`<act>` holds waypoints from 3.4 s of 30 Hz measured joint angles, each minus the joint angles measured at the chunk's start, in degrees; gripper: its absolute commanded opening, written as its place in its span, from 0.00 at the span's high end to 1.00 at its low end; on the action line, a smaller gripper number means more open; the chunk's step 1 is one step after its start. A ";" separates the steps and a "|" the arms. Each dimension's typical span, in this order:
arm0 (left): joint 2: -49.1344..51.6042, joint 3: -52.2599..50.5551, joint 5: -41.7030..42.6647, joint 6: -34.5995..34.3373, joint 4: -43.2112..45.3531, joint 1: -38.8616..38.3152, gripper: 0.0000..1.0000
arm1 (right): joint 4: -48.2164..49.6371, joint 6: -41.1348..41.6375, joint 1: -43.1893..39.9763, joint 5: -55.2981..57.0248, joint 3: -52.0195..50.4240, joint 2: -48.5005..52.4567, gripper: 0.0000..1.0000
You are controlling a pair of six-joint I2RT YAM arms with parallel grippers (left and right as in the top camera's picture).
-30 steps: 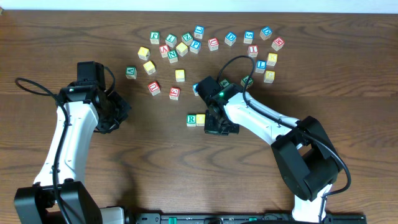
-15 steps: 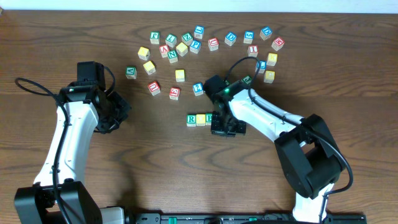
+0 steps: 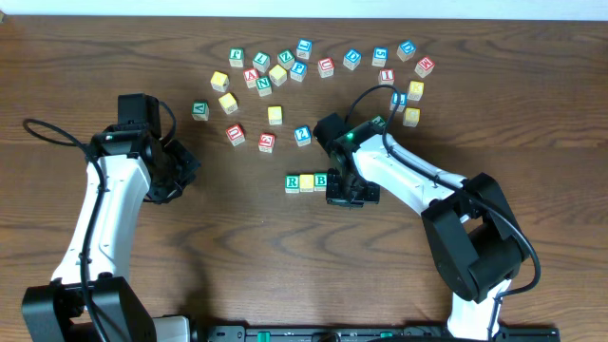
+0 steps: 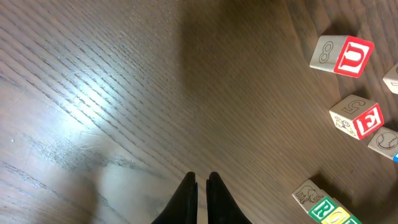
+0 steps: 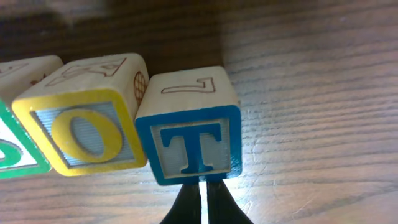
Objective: Spell out ROBOT
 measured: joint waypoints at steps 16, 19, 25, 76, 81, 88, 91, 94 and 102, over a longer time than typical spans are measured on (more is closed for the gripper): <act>0.00 0.00 0.00 0.00 0.00 0.00 0.92 | 1.55 -0.22 -0.04 0.59 0.00 0.00 0.99; 0.00 0.00 0.00 -0.02 0.00 0.00 0.92 | 1.77 -0.22 -0.04 0.59 0.00 0.00 0.99; 0.00 0.00 0.00 0.00 0.00 0.00 0.92 | 1.77 -0.24 -0.04 0.59 0.00 0.00 0.99; 8.37 0.00 -0.17 0.44 2.40 -9.57 0.92 | -1.22 -4.57 -12.11 -0.09 1.05 -10.64 0.99; 11.63 0.00 -0.11 0.44 5.01 -12.92 0.93 | 0.70 -4.61 -11.65 -1.46 0.37 -6.60 0.99; 17.35 0.00 3.48 0.57 9.62 -16.52 0.92 | 1.95 -4.70 -11.06 -2.69 0.04 -3.54 0.99; 20.00 0.00 4.66 0.59 11.06 -18.27 0.92 | 2.19 -4.70 -11.06 -2.71 0.04 -3.17 0.99; 20.70 0.04 5.51 0.59 12.00 -19.67 0.92 | 2.29 -4.72 -11.06 -2.73 0.04 -2.23 0.99; 20.83 0.04 5.95 0.59 15.04 -21.14 0.92 | 4.00 -4.70 -10.14 -4.33 0.00 0.83 0.99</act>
